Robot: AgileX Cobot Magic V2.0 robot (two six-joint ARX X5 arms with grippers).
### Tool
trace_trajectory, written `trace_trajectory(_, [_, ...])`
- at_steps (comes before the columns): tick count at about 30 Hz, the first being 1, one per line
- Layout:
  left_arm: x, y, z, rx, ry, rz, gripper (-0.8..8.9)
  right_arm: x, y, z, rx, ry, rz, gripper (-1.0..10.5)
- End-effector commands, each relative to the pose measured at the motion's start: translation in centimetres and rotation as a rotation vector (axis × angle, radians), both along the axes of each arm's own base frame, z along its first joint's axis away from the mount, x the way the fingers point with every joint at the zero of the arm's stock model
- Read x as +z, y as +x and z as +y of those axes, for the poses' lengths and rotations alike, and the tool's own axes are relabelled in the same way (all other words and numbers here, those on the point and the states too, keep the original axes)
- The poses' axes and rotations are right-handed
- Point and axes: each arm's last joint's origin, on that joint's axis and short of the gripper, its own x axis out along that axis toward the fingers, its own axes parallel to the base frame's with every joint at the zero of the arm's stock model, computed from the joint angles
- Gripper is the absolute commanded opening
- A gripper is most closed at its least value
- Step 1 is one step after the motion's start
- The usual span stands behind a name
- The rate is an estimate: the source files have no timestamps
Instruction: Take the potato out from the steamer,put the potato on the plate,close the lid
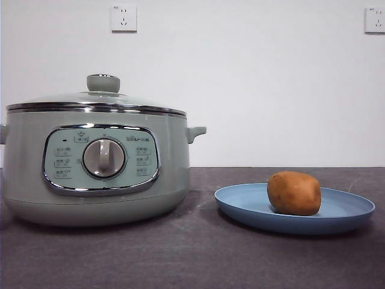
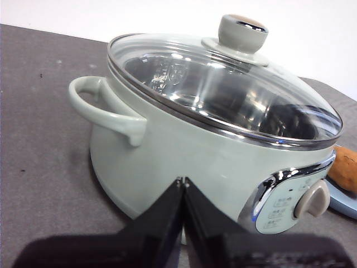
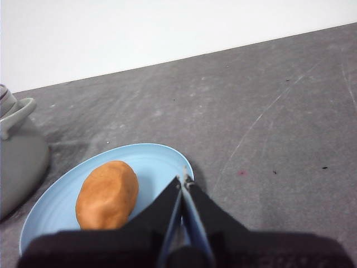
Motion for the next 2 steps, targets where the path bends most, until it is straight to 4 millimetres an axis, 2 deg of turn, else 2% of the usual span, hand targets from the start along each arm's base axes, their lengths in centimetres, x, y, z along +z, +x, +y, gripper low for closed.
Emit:
trace_trajectory(1, [-0.40,0.05,0.02,0.004,0.003,0.010,-0.04,-0.48,0.04,-0.01,-0.004,0.009,0.019,0.0])
trace_trajectory(2, [-0.40,0.05,0.02,0.004,0.003,0.010,-0.04,-0.48,0.04,-0.01,-0.004,0.009,0.019,0.0])
